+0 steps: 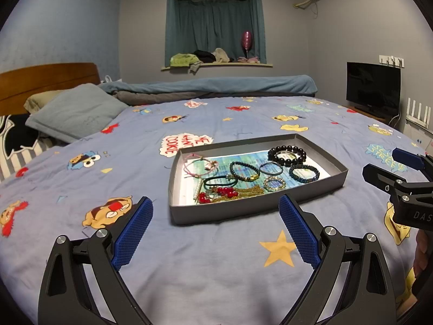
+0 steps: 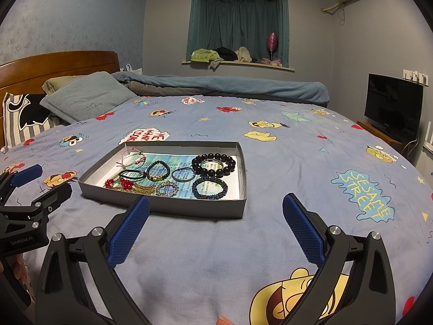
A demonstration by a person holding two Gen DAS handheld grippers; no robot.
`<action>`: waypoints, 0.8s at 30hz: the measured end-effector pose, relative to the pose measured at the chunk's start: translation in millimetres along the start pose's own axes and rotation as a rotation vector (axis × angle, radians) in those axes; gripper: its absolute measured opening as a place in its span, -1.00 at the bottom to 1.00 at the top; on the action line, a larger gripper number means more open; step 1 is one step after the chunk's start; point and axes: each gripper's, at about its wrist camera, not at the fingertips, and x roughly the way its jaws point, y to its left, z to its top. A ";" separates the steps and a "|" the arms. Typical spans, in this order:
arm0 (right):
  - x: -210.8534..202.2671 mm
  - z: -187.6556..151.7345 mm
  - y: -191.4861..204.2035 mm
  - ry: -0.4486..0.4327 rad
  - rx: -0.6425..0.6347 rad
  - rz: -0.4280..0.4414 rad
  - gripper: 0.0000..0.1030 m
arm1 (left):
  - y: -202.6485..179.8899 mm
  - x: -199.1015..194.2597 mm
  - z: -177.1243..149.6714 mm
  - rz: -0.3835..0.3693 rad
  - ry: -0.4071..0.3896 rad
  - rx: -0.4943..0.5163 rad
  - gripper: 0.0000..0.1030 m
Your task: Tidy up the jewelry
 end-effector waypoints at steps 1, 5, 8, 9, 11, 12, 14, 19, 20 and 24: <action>0.0 0.0 0.2 0.000 0.000 0.001 0.89 | 0.2 0.1 0.8 0.000 0.000 0.000 0.82; 0.1 0.1 -0.1 0.001 -0.001 0.000 0.89 | -0.9 0.1 -0.1 -0.002 -0.001 -0.001 0.82; 0.1 0.1 0.1 0.001 -0.002 0.000 0.89 | -2.3 0.2 -1.4 -0.003 0.000 0.002 0.82; 0.1 0.2 -0.3 0.001 -0.001 0.000 0.89 | -2.1 0.4 -1.2 -0.003 0.001 0.002 0.82; 0.2 0.2 0.0 0.001 -0.002 0.001 0.89 | -2.9 1.2 -1.2 -0.005 0.003 0.005 0.82; 0.1 0.1 0.2 0.001 -0.002 0.000 0.89 | -2.9 1.2 -1.4 -0.005 0.003 0.006 0.82; 0.2 0.3 0.0 0.001 -0.001 0.000 0.89 | -2.7 1.3 -1.5 -0.006 0.003 0.004 0.82; 0.4 -0.6 -0.5 0.002 -0.002 0.001 0.89 | -2.5 1.4 -1.2 -0.004 0.002 0.004 0.82; 0.8 -0.9 -0.4 0.002 -0.002 0.001 0.89 | -2.5 1.4 -1.2 -0.004 0.002 0.005 0.82; 1.9 -2.1 -0.9 0.005 -0.002 0.001 0.89 | -1.5 1.2 -1.0 -0.005 0.000 0.006 0.82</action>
